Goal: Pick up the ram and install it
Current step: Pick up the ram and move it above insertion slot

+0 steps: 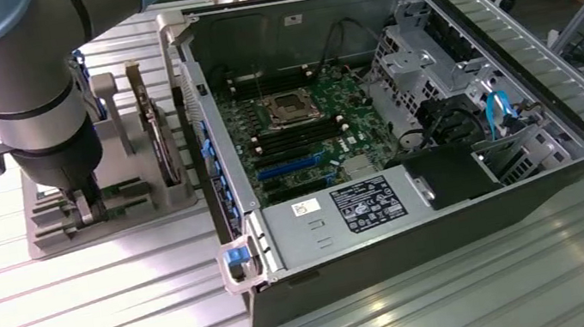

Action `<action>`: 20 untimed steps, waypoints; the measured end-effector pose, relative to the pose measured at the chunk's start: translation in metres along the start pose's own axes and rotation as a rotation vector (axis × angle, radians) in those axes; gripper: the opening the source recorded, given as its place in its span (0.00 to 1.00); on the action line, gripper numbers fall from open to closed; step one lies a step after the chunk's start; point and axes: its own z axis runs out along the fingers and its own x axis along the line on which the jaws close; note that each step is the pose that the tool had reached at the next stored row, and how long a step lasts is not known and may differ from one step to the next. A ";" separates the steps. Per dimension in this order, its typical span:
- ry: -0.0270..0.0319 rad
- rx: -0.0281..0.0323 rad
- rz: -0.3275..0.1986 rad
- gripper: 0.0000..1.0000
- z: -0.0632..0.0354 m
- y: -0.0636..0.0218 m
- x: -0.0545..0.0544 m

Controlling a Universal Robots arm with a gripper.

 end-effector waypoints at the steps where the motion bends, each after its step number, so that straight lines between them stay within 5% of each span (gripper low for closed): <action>1: 0.0000 0.0000 0.000 0.13 0.0000 0.0000 0.000; 10: 0.0000 0.0000 0.000 0.13 -0.0202 0.0007 0.000; 13: 0.0001 -0.0001 0.000 0.13 -0.0466 0.0018 0.000; 20: 0.0000 0.0000 0.000 0.13 -0.0897 0.0033 -0.001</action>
